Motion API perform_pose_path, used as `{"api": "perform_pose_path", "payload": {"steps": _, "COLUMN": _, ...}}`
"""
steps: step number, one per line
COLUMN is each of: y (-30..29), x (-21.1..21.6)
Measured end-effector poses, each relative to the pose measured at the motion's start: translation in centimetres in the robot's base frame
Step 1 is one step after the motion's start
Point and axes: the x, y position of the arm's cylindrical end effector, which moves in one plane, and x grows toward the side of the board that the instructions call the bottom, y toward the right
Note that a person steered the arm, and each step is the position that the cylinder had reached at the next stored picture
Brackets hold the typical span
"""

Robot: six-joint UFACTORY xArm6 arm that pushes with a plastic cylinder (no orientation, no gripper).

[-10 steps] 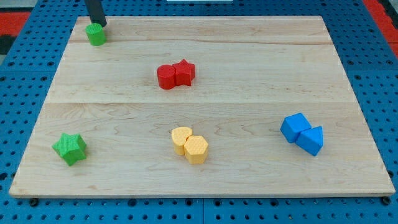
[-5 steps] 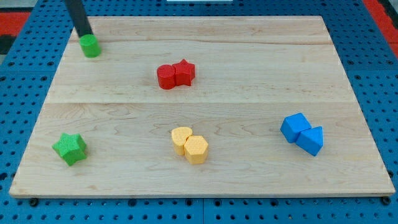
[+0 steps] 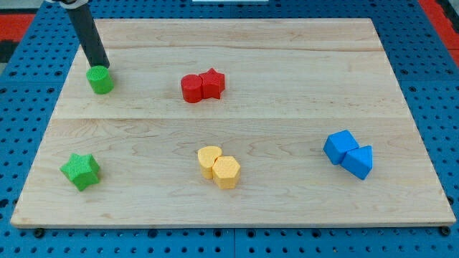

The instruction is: Slide the green circle close to the green star

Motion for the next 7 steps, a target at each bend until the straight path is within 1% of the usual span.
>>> {"api": "perform_pose_path", "payload": {"steps": 1, "y": -2.9, "x": 1.7}}
{"api": "perform_pose_path", "payload": {"steps": 2, "y": -0.9, "x": 2.4}}
{"api": "perform_pose_path", "payload": {"steps": 3, "y": -0.7, "x": 1.4}}
{"api": "perform_pose_path", "payload": {"steps": 4, "y": 4.0, "x": 1.5}}
{"api": "perform_pose_path", "payload": {"steps": 5, "y": 7.2, "x": 2.8}}
{"api": "perform_pose_path", "payload": {"steps": 7, "y": 5.7, "x": 7.4}}
